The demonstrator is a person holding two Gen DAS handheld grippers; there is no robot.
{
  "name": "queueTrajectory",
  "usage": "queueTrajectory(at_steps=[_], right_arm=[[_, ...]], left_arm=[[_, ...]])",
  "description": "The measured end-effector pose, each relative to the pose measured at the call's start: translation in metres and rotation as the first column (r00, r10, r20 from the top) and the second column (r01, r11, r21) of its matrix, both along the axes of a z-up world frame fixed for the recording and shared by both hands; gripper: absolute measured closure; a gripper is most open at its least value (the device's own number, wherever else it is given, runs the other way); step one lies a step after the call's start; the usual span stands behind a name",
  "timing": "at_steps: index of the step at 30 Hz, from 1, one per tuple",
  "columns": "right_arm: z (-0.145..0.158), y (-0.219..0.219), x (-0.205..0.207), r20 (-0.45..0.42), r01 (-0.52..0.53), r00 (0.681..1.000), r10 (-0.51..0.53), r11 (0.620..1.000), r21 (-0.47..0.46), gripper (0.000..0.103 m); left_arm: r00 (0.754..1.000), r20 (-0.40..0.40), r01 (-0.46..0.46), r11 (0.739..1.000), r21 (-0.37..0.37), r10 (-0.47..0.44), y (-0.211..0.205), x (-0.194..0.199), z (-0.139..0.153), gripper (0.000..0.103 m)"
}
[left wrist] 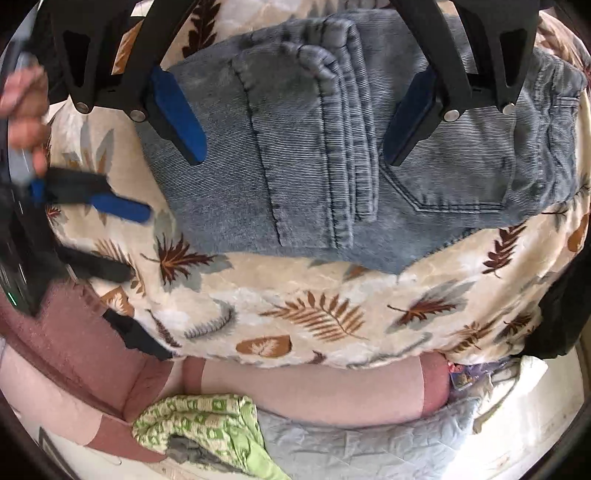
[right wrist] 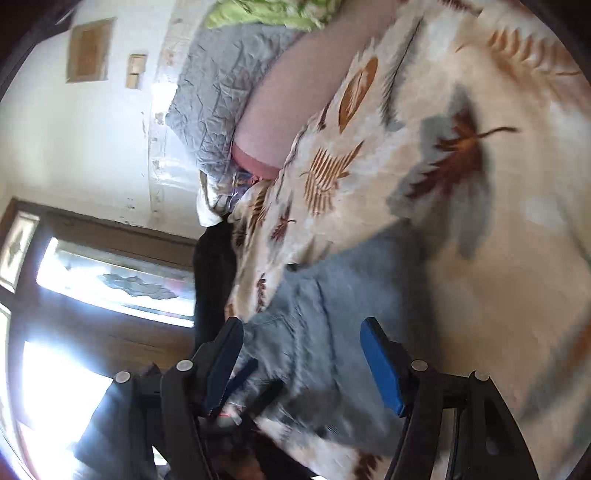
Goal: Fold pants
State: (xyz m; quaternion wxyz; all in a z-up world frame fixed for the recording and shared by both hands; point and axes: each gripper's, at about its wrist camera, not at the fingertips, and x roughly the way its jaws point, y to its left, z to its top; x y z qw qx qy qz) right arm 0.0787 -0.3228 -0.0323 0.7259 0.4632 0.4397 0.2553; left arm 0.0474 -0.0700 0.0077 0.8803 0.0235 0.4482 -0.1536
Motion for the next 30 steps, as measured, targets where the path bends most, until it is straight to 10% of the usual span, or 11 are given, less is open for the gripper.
queueTrajectory(at_steps=[5,7,16,23,27,30], right_arm=[[-0.042,0.007,0.057,-0.109,-0.036,0.994,0.027,0.996,-0.081,0.032],[-0.056,-0.001,0.063,-0.111,0.004,0.994,-0.007,0.999,-0.032,0.033],[-0.022,-0.025,-0.004,-0.035,0.066,0.997,-0.072,0.986,-0.155,0.031],[-0.047,0.0,-0.038,-0.112,-0.055,0.993,0.037,0.986,-0.16,0.031],[-0.053,0.008,-0.038,-0.126,-0.073,0.991,0.035,0.95,-0.304,0.078],[-0.038,0.021,-0.046,-0.082,-0.087,0.995,0.054,0.877,-0.472,0.088]], left_arm=[[0.99,-0.143,-0.002,0.996,0.09,0.015,-0.011,0.01,-0.055,0.006],[0.997,-0.075,0.018,0.992,0.127,-0.008,-0.014,0.001,-0.058,0.005],[0.999,0.033,-0.028,1.0,0.008,0.028,0.004,0.014,-0.01,0.005],[0.991,-0.095,-0.093,0.995,0.026,0.095,0.003,0.064,-0.041,0.005],[0.984,-0.133,-0.107,0.991,0.087,0.118,0.001,0.069,-0.062,0.005],[0.983,-0.137,-0.109,0.989,0.101,0.123,-0.001,0.069,-0.062,0.004]])
